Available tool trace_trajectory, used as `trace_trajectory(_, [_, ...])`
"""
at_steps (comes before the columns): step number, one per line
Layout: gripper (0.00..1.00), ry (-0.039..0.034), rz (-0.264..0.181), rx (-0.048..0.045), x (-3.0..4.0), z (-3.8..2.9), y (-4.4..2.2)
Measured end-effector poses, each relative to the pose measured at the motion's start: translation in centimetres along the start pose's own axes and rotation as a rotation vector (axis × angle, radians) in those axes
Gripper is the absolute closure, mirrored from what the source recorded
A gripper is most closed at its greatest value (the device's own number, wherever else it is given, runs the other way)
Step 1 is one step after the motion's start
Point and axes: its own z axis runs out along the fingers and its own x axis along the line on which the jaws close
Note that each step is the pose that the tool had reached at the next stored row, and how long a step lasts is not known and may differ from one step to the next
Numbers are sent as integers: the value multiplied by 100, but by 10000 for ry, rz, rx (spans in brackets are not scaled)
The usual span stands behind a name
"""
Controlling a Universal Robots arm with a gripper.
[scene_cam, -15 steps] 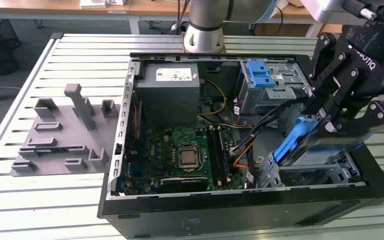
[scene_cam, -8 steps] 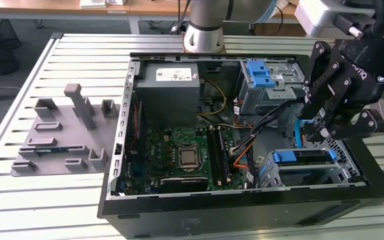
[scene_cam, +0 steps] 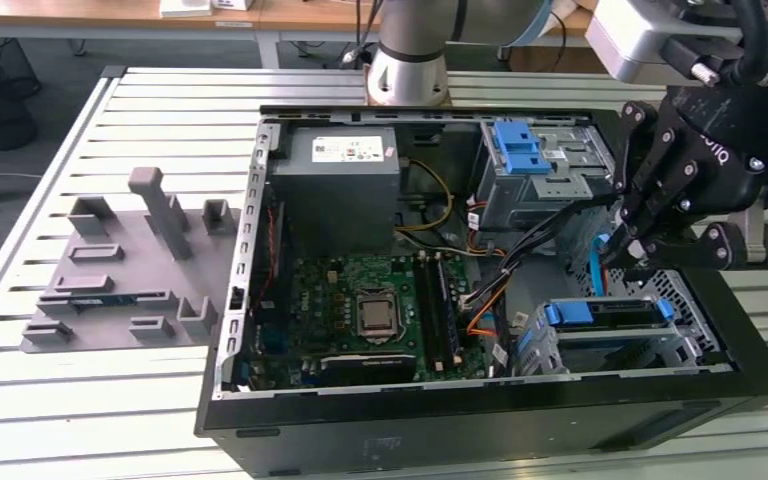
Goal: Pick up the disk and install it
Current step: 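Insert the disk into the insertion slot, then insert the first disk wire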
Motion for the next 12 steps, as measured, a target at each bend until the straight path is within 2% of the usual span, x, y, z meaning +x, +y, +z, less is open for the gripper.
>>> trace_trajectory(2, [89,-4,0,7,0,11,-1])
trace_trajectory(6, [89,-2,-2,56,1,39,-2])
trace_trajectory(8, [89,-2,-1,56,2,112,-3])
trace_trajectory(12, [89,-2,-1,56,2,113,-3])
